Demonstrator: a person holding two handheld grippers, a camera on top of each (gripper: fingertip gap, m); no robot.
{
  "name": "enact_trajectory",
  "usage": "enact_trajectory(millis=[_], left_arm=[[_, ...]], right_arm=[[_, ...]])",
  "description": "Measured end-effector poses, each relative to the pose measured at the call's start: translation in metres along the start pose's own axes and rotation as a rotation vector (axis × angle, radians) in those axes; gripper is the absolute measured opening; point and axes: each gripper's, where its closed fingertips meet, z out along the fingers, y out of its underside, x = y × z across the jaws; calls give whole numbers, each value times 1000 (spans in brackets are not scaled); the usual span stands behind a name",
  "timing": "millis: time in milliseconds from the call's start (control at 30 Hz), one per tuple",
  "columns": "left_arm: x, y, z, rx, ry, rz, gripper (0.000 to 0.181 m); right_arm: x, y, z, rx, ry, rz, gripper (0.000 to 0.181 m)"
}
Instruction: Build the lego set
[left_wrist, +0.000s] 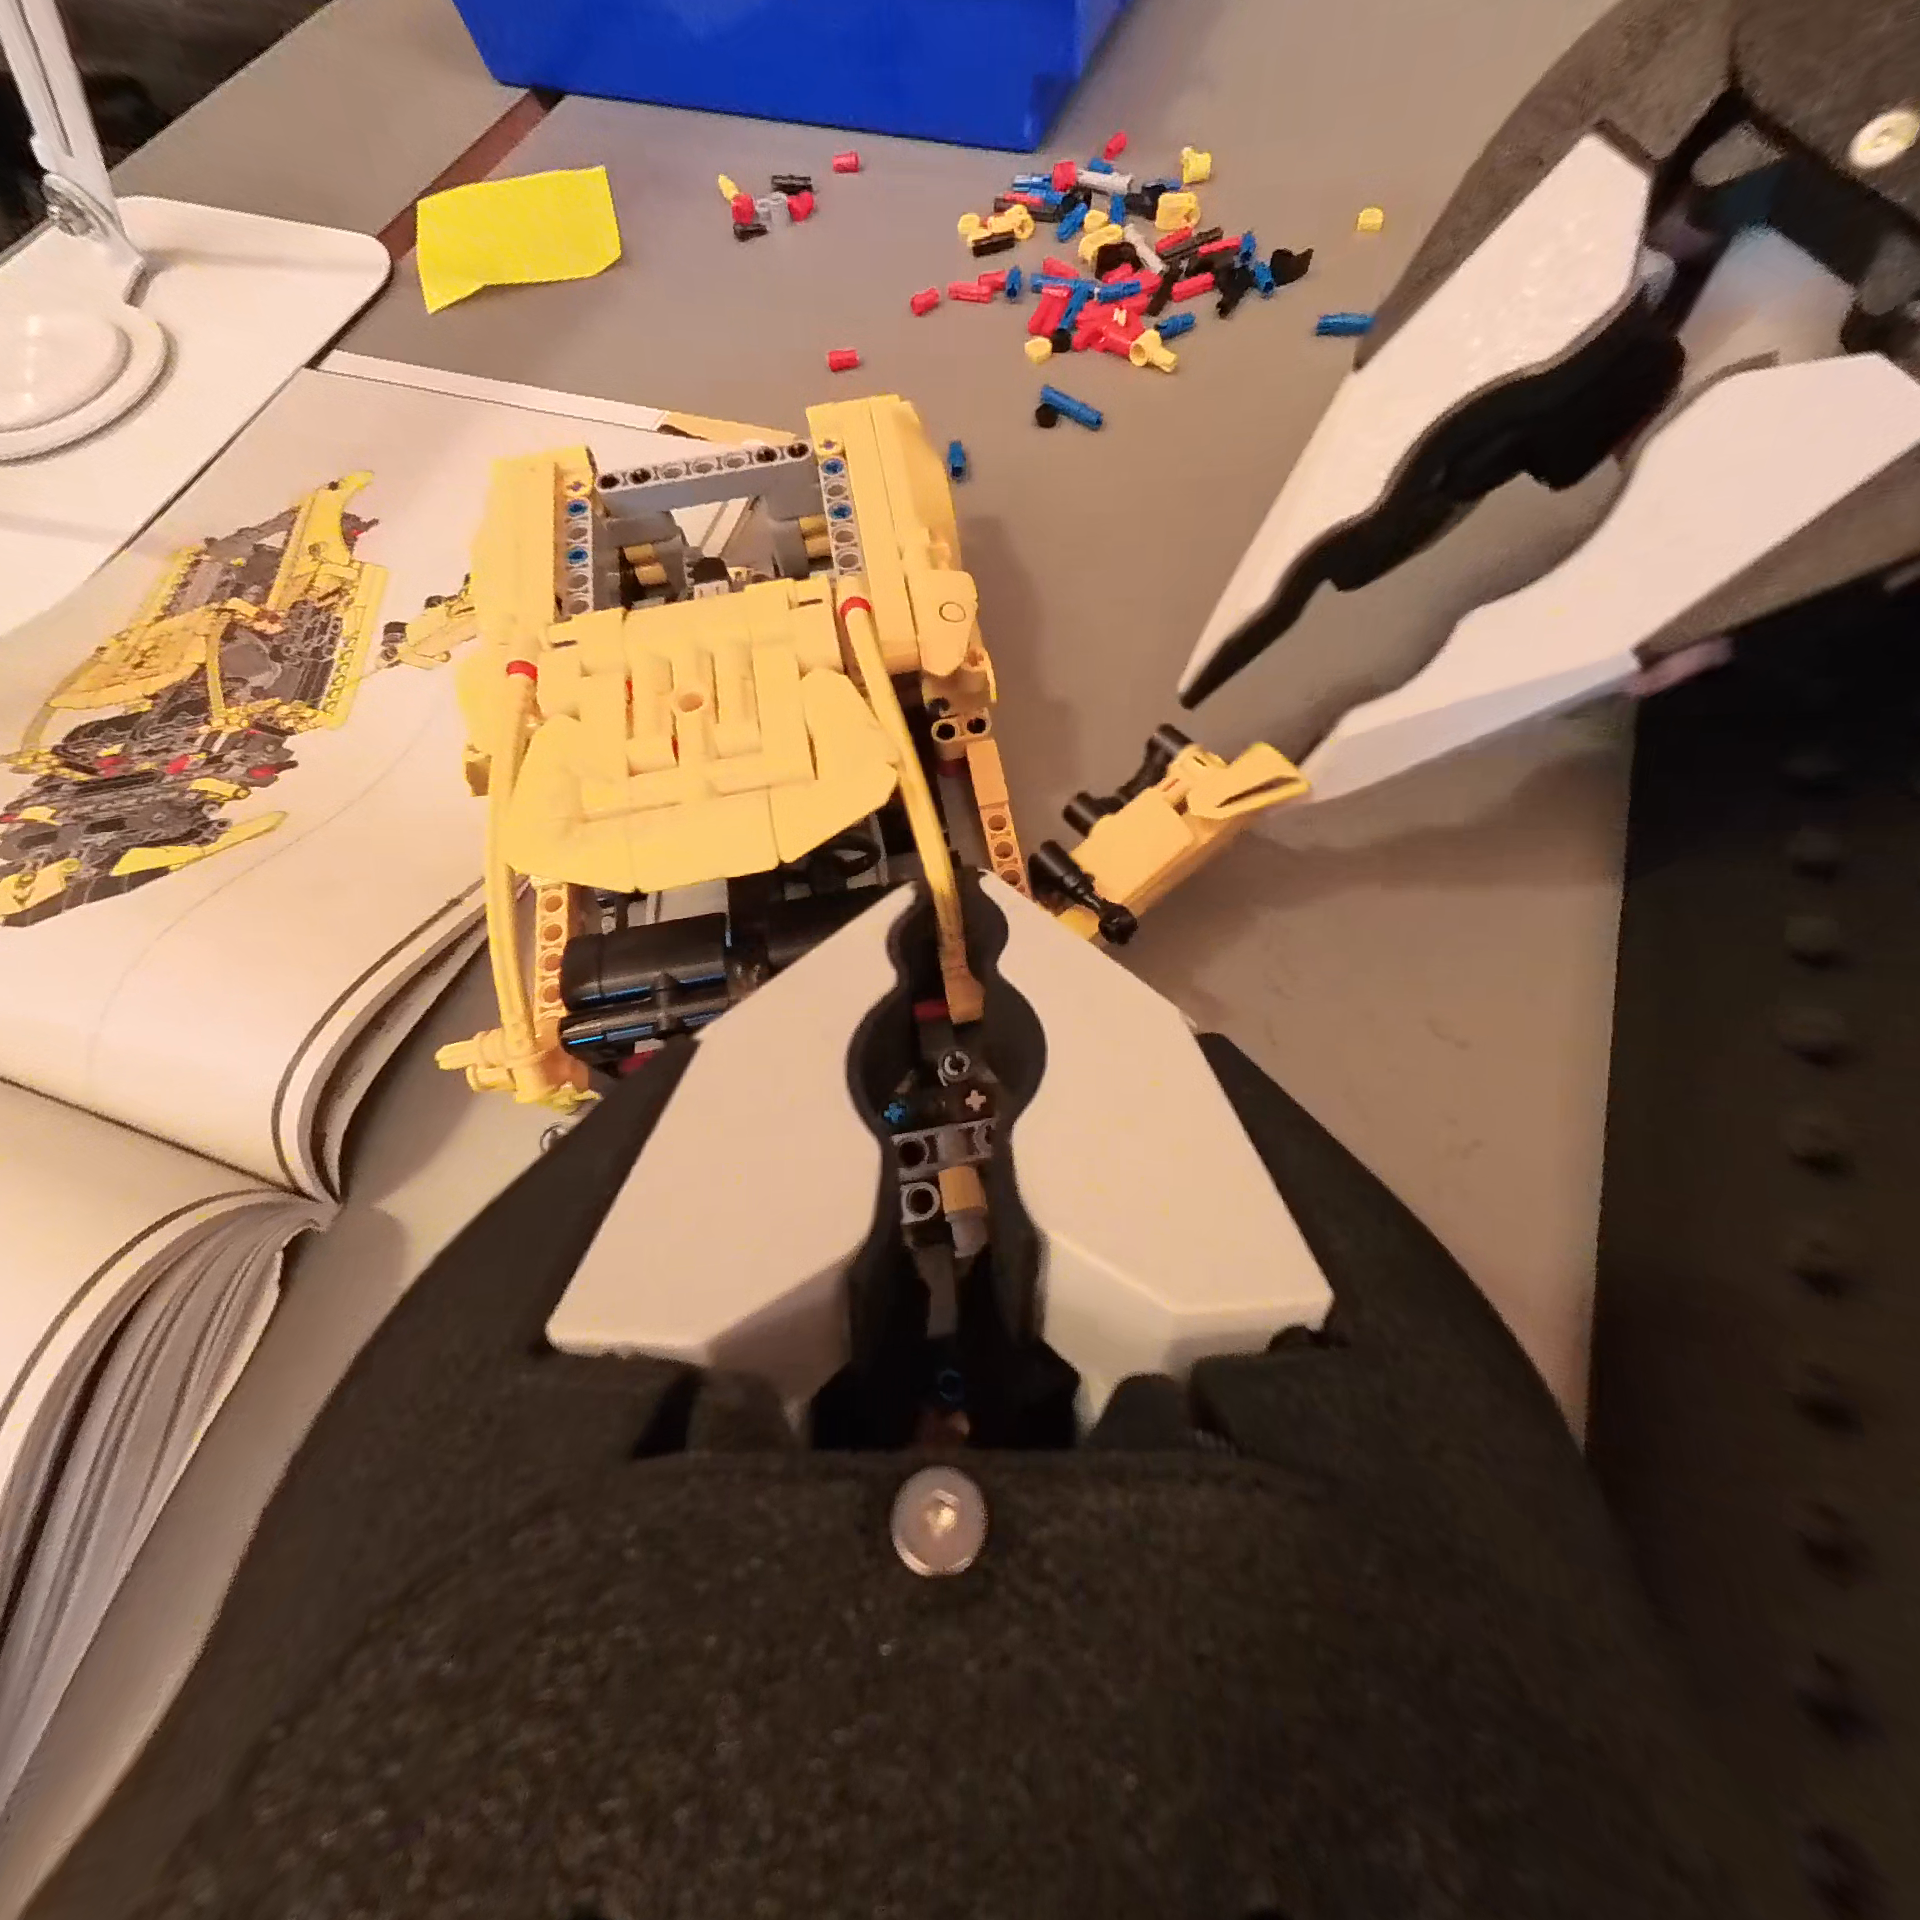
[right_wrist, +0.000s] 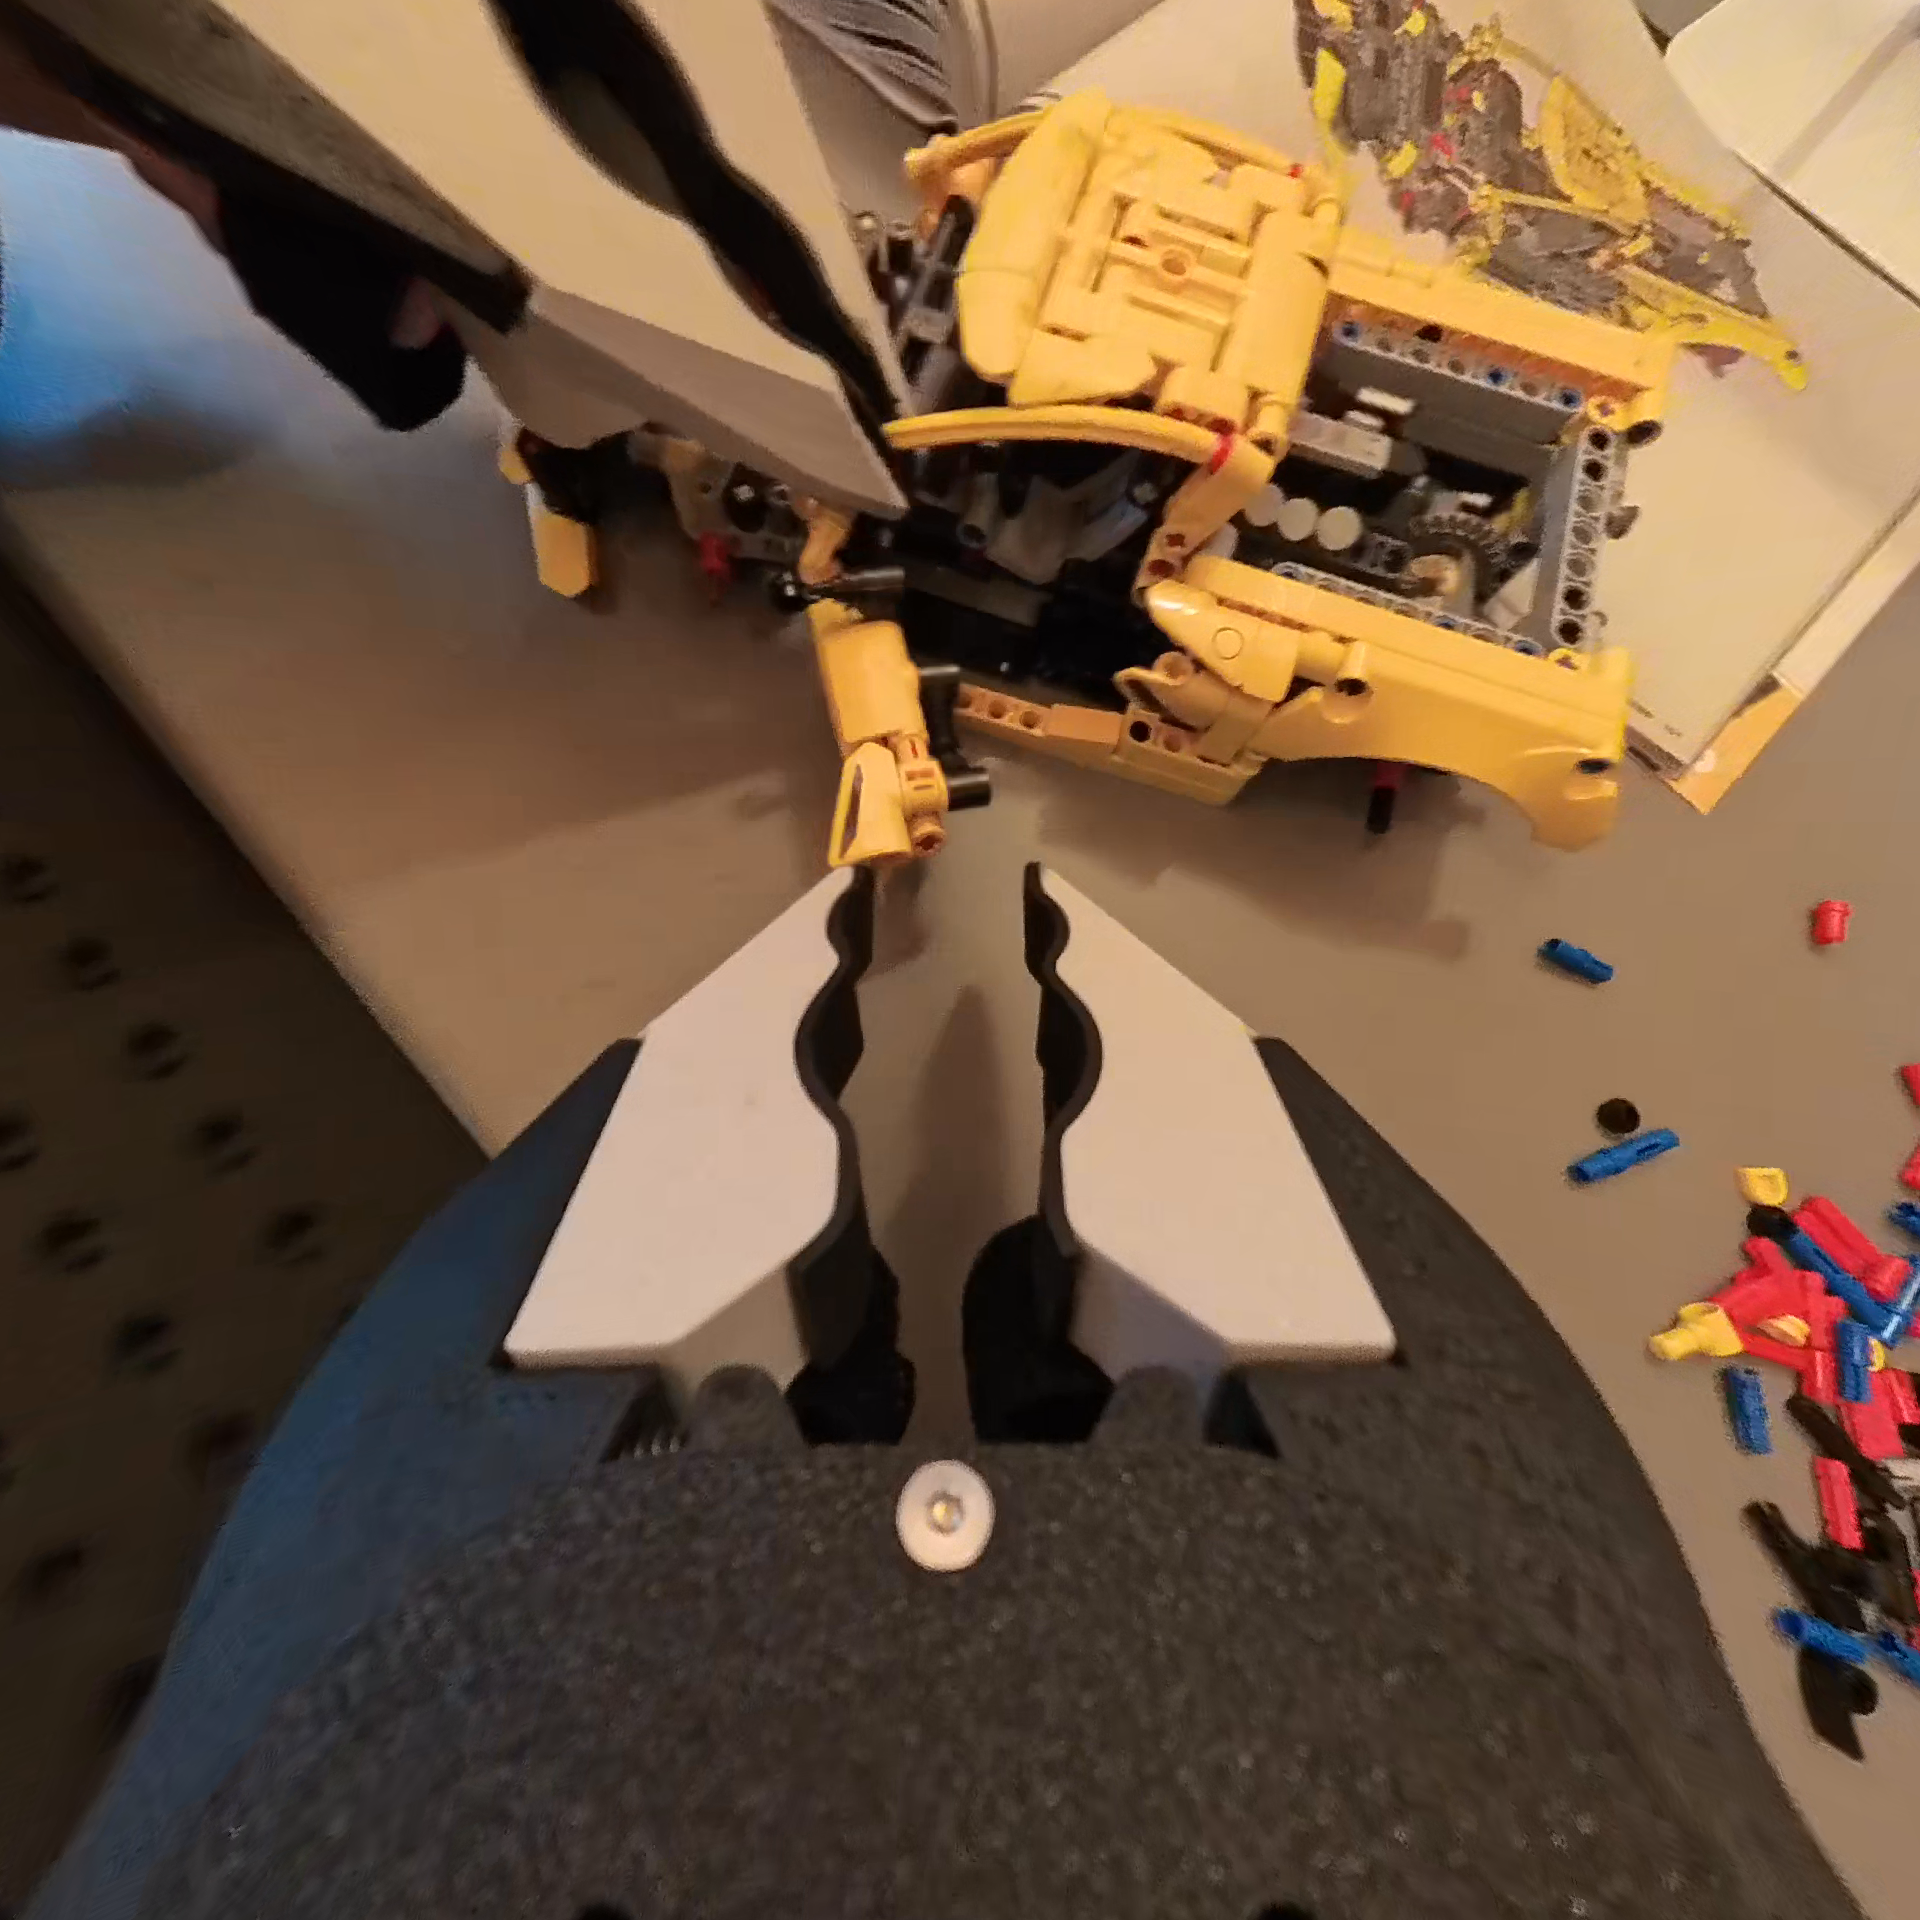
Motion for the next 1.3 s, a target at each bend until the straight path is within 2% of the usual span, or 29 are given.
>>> enact_trajectory(millis=[167,300,467,667,800,1167,1300], left_arm=[[0,0,0,18,19,-42,4],[2,0,-1,17,24,-48,4],[2,3,-6,42,29,-39,4],[0,6,-10,45,0,-4,4],[4,8,-12,30,27,-11,4],[21,12,-21,17,140,-14,4],[20,11,-22,22,137,-11,5]], right_arm=[[-21,3,-3,-11,-96,-6,31],[-15,4,6,-17,-17,-29,24],[-14,4,4,2,-57,34,26],[-37,2,10,10,-112,-11,31],[-32,2,12,9,-72,-18,29],[-7,-1,13,37,-31,110,30],[-17,-3,9,47,-30,41,15]])
